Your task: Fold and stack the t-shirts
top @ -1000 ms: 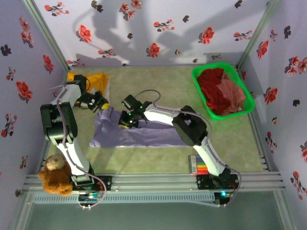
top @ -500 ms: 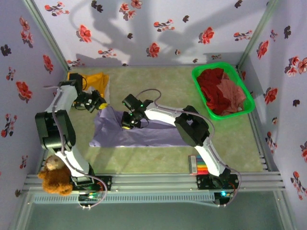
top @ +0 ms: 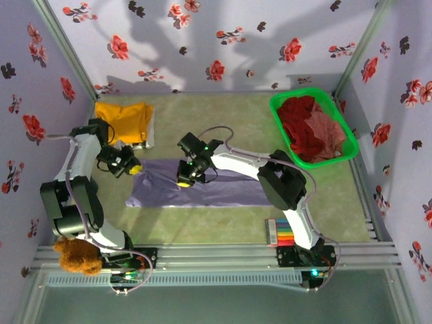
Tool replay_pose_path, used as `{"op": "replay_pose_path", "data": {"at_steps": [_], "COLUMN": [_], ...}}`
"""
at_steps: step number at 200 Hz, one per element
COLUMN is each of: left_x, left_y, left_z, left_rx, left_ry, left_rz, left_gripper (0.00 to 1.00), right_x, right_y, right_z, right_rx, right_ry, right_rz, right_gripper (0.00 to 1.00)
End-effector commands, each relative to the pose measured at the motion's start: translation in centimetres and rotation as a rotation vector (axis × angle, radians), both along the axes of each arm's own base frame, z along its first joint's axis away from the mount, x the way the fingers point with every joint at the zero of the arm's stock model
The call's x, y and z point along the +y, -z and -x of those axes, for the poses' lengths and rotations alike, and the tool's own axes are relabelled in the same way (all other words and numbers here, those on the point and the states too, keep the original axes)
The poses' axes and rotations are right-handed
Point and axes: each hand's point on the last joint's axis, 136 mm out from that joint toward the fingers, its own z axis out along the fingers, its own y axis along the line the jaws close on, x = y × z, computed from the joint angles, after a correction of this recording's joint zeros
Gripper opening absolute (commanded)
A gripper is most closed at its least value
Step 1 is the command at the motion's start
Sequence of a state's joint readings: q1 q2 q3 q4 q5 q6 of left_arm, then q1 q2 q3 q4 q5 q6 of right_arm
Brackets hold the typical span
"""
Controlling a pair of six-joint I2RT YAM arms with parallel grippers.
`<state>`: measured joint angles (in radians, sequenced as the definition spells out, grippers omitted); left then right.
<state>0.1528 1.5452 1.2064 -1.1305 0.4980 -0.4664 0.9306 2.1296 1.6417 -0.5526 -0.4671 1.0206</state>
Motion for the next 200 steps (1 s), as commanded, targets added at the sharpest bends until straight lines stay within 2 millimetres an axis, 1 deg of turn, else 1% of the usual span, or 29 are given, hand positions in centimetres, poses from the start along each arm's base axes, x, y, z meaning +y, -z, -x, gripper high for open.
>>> {"op": "replay_pose_path", "data": {"at_steps": [1, 16, 57, 74, 78, 83, 87, 92, 95, 99, 104, 110, 120, 138, 158, 167, 180, 189, 200], "left_x": [0.3, 0.3, 0.3, 0.3, 0.3, 0.3, 0.3, 0.4, 0.4, 0.4, 0.5, 0.6, 1.0, 1.5, 1.8, 1.6, 1.1, 0.4, -0.5], "left_y": [0.1, 0.6, 3.4, 4.5, 4.7, 5.1, 5.3, 5.6, 5.7, 5.8, 5.8, 5.6, 5.1, 3.3, 1.3, 0.9, 0.9, 1.3, 2.2], "left_z": [2.2, 3.2, 7.2, 8.1, 8.3, 8.4, 8.6, 8.7, 8.8, 8.8, 8.8, 8.7, 8.3, 7.2, 5.5, 4.8, 3.5, 2.5, 1.3], "left_rx": [0.035, 0.066, 0.172, 0.189, 0.197, 0.203, 0.212, 0.218, 0.225, 0.226, 0.228, 0.222, 0.2, 0.145, 0.074, 0.051, 0.014, -0.027, -0.065], "left_ry": [0.028, 0.041, 0.031, 0.019, 0.016, 0.013, 0.01, 0.008, 0.007, 0.006, 0.006, 0.005, 0.0, -0.008, -0.018, -0.019, -0.018, -0.031, -0.081], "left_rz": [-0.02, -0.028, -0.048, -0.057, -0.057, -0.06, -0.061, -0.062, -0.062, -0.064, -0.069, -0.076, -0.099, -0.129, -0.147, -0.144, -0.129, -0.106, -0.058], "left_gripper": [0.0, 0.0, 0.0, 0.0, 0.0, 0.0, 0.08, 0.24, 0.32, 0.38, 0.45, 0.49, 0.52, 0.56, 0.53, 0.48, 0.35, 0.2, 0.04], "right_x": [-0.4, -0.7, -1.4, -1.2, -1.1, -1.1, -1.0, -1.0, -1.1, -1.2, -1.3, -1.6, -2.2, -3.6, -5.5, -6.6, -8.4, -9.6, -11.1], "right_y": [-0.6, -0.4, 0.9, 1.1, 1.0, 1.0, 0.9, 0.8, 0.7, 0.5, 0.2, -0.1, -0.7, -1.7, -2.4, -2.3, -1.8, -1.3, -0.5], "right_z": [1.9, 2.4, 3.7, 4.0, 4.0, 4.1, 4.1, 4.0, 3.9, 3.9, 3.9, 3.7, 3.5, 3.0, 1.7, 0.9, -0.5, -1.4, -2.5], "right_rx": [0.045, 0.061, 0.081, 0.088, 0.088, 0.09, 0.088, 0.083, 0.079, 0.07, 0.062, 0.053, 0.033, 0.002, -0.037, -0.054, -0.067, -0.07, -0.076], "right_ry": [-0.053, -0.069, -0.099, -0.106, -0.109, -0.112, -0.115, -0.117, -0.116, -0.116, -0.117, -0.117, -0.114, -0.093, -0.056, -0.035, 0.002, 0.023, 0.047], "right_rz": [0.003, 0.018, 0.058, 0.051, 0.047, 0.045, 0.042, 0.042, 0.044, 0.046, 0.05, 0.053, 0.062, 0.068, 0.081, 0.095, 0.117, 0.135, 0.16], "right_gripper": [0.0, 0.0, 0.0, 0.0, 0.05, 0.13, 0.2, 0.3, 0.35, 0.41, 0.44, 0.47, 0.48, 0.49, 0.49, 0.47, 0.45, 0.41, 0.35]}}
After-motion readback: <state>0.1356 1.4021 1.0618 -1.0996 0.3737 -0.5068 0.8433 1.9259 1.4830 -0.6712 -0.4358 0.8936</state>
